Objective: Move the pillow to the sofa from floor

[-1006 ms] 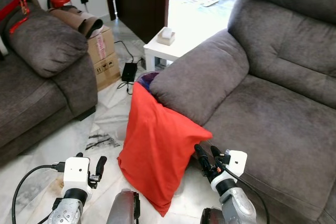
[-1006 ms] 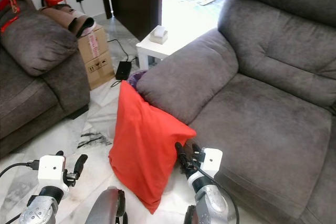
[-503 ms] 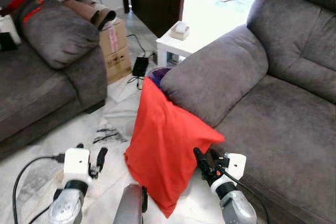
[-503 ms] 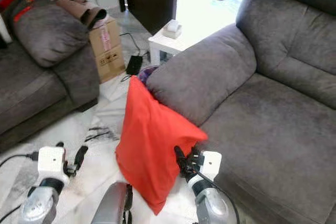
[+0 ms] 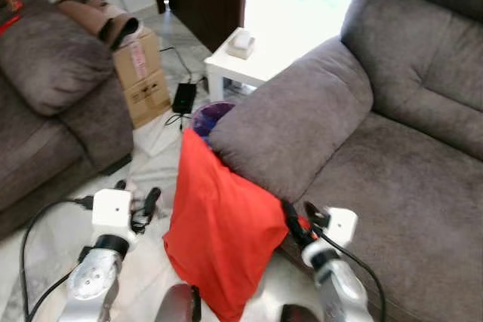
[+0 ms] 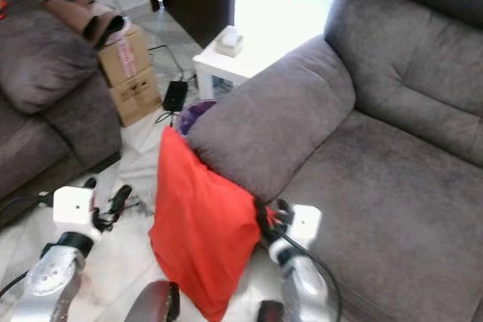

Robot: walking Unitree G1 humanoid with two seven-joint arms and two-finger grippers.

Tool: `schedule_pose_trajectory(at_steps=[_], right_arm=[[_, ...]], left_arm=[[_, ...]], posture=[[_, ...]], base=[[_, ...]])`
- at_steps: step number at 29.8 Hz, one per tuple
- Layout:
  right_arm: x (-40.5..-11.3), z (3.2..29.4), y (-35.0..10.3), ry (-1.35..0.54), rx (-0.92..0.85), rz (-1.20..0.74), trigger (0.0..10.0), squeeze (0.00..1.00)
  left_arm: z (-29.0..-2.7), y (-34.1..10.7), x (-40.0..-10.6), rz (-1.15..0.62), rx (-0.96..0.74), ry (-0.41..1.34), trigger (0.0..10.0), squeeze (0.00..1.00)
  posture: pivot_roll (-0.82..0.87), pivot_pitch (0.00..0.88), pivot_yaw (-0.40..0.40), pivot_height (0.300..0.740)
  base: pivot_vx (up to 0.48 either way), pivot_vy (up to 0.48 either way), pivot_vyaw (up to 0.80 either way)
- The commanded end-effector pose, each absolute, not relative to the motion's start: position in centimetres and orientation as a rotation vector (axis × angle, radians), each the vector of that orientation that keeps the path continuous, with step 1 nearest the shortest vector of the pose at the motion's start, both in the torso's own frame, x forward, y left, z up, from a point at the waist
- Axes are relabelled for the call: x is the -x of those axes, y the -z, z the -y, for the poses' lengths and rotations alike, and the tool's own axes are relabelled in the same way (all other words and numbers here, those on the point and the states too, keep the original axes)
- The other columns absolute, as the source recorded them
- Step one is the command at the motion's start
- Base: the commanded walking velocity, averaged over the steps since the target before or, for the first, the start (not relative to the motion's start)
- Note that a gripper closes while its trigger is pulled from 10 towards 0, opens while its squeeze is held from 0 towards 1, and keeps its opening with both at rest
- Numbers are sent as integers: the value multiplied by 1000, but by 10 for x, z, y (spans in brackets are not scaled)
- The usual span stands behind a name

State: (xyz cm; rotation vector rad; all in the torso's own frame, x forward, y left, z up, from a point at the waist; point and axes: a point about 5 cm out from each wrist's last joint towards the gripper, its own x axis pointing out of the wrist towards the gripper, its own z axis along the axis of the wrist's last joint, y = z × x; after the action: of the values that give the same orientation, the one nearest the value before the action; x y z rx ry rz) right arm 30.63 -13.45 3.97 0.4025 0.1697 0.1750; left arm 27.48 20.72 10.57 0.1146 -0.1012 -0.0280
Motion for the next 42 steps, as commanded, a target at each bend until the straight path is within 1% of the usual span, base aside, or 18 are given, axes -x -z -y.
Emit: schedule_pose_trajectory(at_steps=[1, 2, 5, 7, 8, 10, 12, 13, 14, 15, 19, 22, 23, 24, 31, 35, 37, 42], right_arm=[[-298, 148, -24, -85, -445, -255, 10000, 133], [-300, 151, -23, -74, -443, -300, 10000, 1000], [-307, 155, -37, -179, -289, -224, 10000, 1000], [-312, 162, -53, -318, 39, -128, 10000, 1000], [-312, 162, -53, -318, 39, -128, 10000, 1000], [-312, 165, -58, -398, 235, -93, 10000, 1000], [-312, 165, -59, -442, 315, -86, 10000, 1000], [-307, 162, -57, -592, 519, -79, 10000, 1000], [-307, 162, -57, -592, 519, -79, 10000, 1000], [-301, 160, -52, -701, 659, -84, 10000, 1000], [-294, 156, -41, -792, 797, -95, 10000, 1000], [-299, 155, -38, -737, 777, -126, 10000, 1000], [-300, 153, -34, -706, 760, -156, 10000, 784], [-301, 152, -33, -699, 758, -166, 10000, 27], [-302, 126, -29, -696, 761, -124, 10000, 0], [-307, 115, -32, -703, 789, -111, 10000, 0], [-310, 113, -34, -680, 750, -112, 10000, 0], [-325, 110, -49, -602, 829, -44, 10000, 0]], left_arm=[[-207, -102, -271, 79, -117, 33, 10000, 0], [-211, -107, -272, 99, -107, 8, 10000, 0], [-217, -120, -278, 130, -70, -30, 10000, 0], [-217, -135, -286, 160, -21, -9, 10000, 0], [-217, -135, -286, 160, -21, -9, 10000, 0], [-216, -139, -289, 177, -14, -9, 10000, 0], [-216, -140, -289, 179, 3, -13, 10000, 0], [-221, -138, -293, 146, 73, -67, 10000, 0], [-221, -138, -293, 146, 73, -67, 10000, 0], [-226, -135, -297, 107, 102, -107, 10000, 0], [-229, -140, -311, 73, 163, -110, 10000, 0], [-223, -150, -321, 91, 145, -70, 10000, 0], [-218, -156, -327, 99, 104, -43, 10000, 0], [-217, -158, -329, 99, 93, -37, 10000, 0], [-192, -182, -348, 149, 105, 39, 10000, 0], [-190, -185, -347, 167, 34, 41, 10000, 0], [-190, -188, -344, 180, 50, 46, 10000, 0], [-188, -194, -335, 206, 46, 59, 10000, 0]], posture=[[97, 198, 1, 607], [99, 201, -2, 607], [104, 200, -3, 607], [99, 204, -5, 607], [99, 204, -5, 607], [98, 209, -6, 607], [95, 211, -6, 607], [87, 217, -7, 607], [87, 217, -7, 607], [86, 219, -7, 607], [93, 213, -5, 607], [96, 216, -4, 607], [98, 219, -2, 607], [100, 220, -2, 607], [117, 225, 9, 607], [128, 235, 14, 607], [138, 239, 14, 607], [156, 259, 13, 607]], base=[[0, 0, 0], [0, 0, 0], [0, 0, 0], [0, 0, 0], [0, 0, 0], [0, 0, 0], [0, 0, 0], [0, 0, 0], [0, 0, 0], [0, 0, 0], [0, 0, 0], [0, 0, 0], [0, 0, 0], [0, 0, 0], [0, 0, 0], [0, 0, 0], [0, 0, 0], [0, 0, 0]])
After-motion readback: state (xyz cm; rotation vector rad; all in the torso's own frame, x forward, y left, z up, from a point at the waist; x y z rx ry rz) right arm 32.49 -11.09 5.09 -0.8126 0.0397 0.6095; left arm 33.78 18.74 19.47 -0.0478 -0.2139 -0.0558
